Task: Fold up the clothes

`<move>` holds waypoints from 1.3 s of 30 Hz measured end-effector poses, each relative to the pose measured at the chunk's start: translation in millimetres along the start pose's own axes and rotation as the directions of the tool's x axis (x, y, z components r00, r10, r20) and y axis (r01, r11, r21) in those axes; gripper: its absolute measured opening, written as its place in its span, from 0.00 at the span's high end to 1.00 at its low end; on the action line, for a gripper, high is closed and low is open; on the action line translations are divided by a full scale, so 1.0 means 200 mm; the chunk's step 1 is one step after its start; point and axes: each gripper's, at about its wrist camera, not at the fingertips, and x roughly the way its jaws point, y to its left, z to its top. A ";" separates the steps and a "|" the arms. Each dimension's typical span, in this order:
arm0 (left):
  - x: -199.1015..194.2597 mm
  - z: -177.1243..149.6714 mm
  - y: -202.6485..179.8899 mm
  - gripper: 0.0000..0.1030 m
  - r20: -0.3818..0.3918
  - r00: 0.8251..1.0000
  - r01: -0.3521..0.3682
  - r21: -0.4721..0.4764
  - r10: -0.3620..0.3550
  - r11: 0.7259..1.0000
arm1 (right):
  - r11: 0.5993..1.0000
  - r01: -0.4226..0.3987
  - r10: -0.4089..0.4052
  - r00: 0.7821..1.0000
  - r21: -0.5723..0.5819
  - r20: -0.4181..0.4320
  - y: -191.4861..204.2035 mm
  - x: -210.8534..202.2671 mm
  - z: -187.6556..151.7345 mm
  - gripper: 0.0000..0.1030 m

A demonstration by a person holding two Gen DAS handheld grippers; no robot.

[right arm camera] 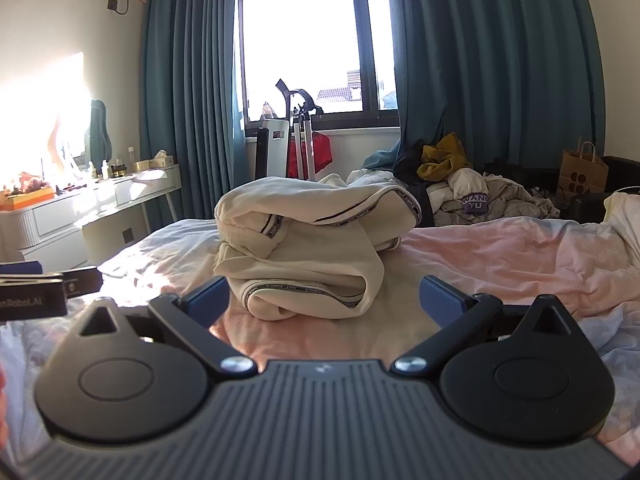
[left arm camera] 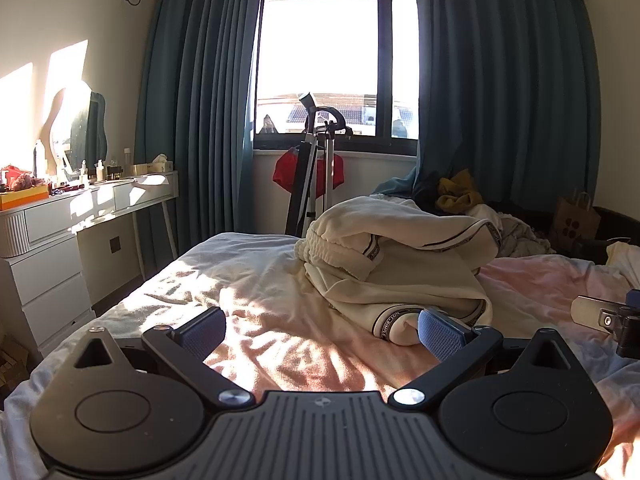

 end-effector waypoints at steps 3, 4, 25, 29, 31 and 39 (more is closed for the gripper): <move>0.00 0.00 0.00 0.00 -0.002 1.000 0.001 -0.004 -0.001 1.000 | 1.000 -0.002 0.002 1.000 0.001 0.004 0.00 0.00 0.00 0.00; 0.00 0.01 0.00 0.00 -0.001 1.000 0.001 -0.004 -0.001 1.000 | 1.000 -0.003 0.003 1.000 0.001 0.005 0.00 0.00 0.00 0.00; 0.02 -0.03 -0.01 0.00 -0.003 1.000 0.002 0.003 -0.002 1.000 | 1.000 -0.006 0.006 1.000 0.015 0.002 0.00 0.00 -0.01 0.00; 0.02 -0.03 0.00 0.00 -0.008 1.000 0.005 -0.008 -0.005 1.000 | 1.000 -0.006 0.006 1.000 0.022 0.000 0.00 0.00 -0.01 0.00; 0.02 -0.02 0.00 0.00 -0.010 1.000 0.005 -0.007 -0.005 1.000 | 1.000 -0.006 0.006 1.000 0.021 -0.003 -0.01 0.01 -0.02 0.00; 0.02 -0.02 0.00 0.00 -0.019 1.000 0.012 -0.001 -0.013 1.000 | 1.000 -0.008 0.008 1.000 0.017 -0.001 0.00 0.00 -0.01 0.00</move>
